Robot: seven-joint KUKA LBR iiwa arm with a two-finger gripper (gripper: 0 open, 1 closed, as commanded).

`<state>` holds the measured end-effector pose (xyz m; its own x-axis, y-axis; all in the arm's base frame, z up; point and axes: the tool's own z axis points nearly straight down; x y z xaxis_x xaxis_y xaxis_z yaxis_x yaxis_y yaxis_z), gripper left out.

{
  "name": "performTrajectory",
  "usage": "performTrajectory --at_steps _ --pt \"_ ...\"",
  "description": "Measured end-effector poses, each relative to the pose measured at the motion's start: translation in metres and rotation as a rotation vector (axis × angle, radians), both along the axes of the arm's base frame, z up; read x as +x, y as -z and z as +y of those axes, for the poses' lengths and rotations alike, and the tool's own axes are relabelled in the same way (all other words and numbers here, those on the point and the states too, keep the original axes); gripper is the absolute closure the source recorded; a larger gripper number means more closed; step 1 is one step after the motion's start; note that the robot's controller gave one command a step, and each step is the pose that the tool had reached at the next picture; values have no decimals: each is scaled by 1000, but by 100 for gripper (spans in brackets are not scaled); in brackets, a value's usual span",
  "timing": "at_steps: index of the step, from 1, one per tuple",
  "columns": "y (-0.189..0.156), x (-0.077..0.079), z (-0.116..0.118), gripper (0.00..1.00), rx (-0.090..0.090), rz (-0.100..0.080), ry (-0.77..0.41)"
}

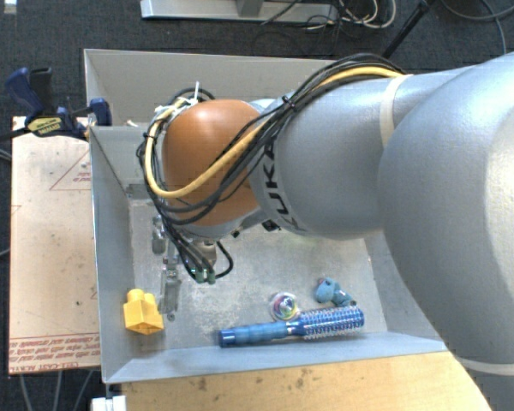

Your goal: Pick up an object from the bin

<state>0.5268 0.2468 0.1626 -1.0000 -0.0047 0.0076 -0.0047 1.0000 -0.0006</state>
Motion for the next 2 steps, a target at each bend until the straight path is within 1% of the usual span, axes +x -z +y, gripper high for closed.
performTrajectory --at_steps 1,2 --pt "93 -40 -5 0 4 -17 -131" --pt "90 -43 3 0 7 -25 -265"
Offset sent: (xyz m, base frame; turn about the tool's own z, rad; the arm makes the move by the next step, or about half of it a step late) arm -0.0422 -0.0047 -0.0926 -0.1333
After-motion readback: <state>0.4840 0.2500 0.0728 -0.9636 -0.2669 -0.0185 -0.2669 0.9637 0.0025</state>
